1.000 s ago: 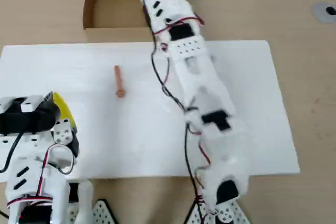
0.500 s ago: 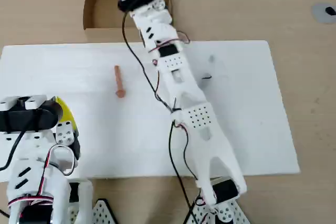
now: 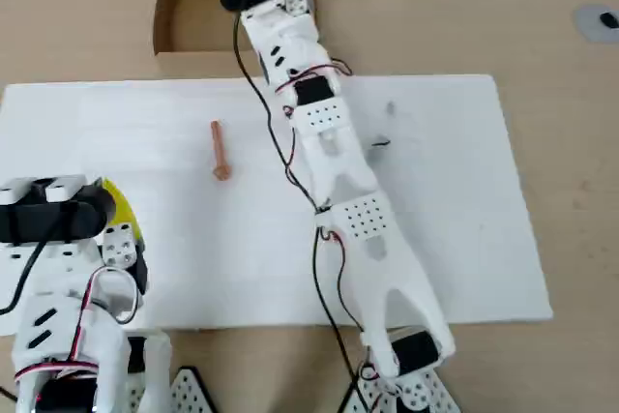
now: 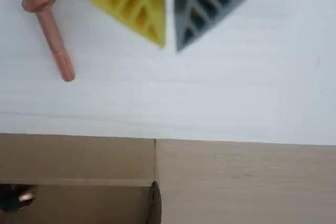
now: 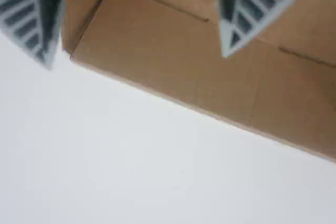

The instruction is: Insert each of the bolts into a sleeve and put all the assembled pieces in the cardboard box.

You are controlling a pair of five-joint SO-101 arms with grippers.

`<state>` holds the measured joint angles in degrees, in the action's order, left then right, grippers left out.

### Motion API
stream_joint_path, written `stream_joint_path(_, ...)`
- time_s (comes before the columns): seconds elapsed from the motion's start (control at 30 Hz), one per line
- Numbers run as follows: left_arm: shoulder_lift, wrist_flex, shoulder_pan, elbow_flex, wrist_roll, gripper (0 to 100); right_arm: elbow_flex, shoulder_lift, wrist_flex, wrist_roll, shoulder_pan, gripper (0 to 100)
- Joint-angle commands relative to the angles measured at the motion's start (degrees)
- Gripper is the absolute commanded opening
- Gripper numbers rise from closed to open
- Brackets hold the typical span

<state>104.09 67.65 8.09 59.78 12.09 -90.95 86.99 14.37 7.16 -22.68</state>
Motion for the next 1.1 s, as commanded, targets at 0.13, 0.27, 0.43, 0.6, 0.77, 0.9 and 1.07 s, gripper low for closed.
stream_joint_path(0.13,0.0,0.0,0.7,-2.6,-0.4,1,-4.7,-2.0,1.2,-0.9,0.7,25.0)
stream_joint_path(0.27,-0.3,-0.3,0.5,-2.7,-1.0,1,-4.6,-6.0,3.5,-1.1,1.1,25.0)
stream_joint_path(0.43,-1.2,1.1,0.2,-2.6,-9.7,4,-4.7,-16.2,20.2,-9.7,1.8,25.0)
stream_joint_path(0.6,-9.1,3.9,0.2,-5.9,-19.8,16,-4.7,-27.2,43.3,-14.3,2.2,25.0)
stream_joint_path(0.77,-23.3,3.8,-2.5,-12.3,-22.3,16,-4.7,-35.4,62.4,-12.0,2.4,25.0)
stream_joint_path(0.9,-37.1,3.2,-7.1,-19.6,-24.7,16,-4.7,-42.3,79.5,-8.5,2.4,25.0)
stream_joint_path(1.07,-54.7,0.6,-11.1,-29.6,-25.2,16,-4.6,-48.7,88.1,-8.5,6.8,25.0)
